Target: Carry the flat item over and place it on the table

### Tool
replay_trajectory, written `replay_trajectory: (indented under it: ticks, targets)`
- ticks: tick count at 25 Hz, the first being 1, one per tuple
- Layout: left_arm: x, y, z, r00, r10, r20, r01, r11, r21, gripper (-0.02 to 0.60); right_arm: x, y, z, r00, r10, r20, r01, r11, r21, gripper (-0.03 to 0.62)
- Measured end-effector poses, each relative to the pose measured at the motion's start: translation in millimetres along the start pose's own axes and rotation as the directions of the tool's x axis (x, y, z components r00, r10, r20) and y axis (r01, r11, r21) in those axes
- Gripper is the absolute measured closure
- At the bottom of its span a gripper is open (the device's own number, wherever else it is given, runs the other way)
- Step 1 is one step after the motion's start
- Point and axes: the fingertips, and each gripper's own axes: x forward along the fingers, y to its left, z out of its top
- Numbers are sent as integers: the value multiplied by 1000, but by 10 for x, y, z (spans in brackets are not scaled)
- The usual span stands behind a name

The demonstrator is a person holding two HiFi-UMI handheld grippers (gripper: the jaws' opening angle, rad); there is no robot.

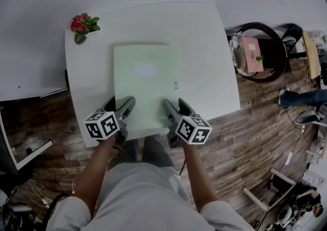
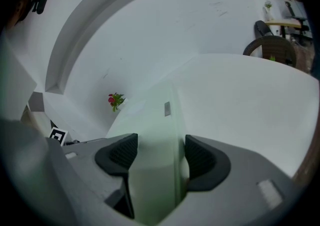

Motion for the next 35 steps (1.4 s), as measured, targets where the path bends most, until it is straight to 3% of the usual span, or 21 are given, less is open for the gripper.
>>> replay_trajectory:
  ticks: [11,17,22,26,32,35]
  targets:
    - [-32,-1,-18,1000,13,21,-14,1000,23,210,-38,-15,-13,1000,11,14,-11,1000,2,299]
    - [-127,-16,21,999,32,35,-35,995,92,212,-135,-10,100,998,9,61,-8,1000,-24,300]
    - [-277,-39,135,995,54,84,-65,989,134,217,-299,-5,220,994,-11,112,16,999,-40,377]
    - [-475,-67,254,986,68,155,-93,982,162,354,-463,56,284,987,-27,160,36,998,-57,439]
    - [-714,-110,402,974,56,218,-97,978,186,469,-657,202,370,973,-43,225,65,994,-90,522]
    - [-834,-158,479,966,48,255,-105,971,215,557,-741,308,424,965,-42,260,74,991,-116,579]
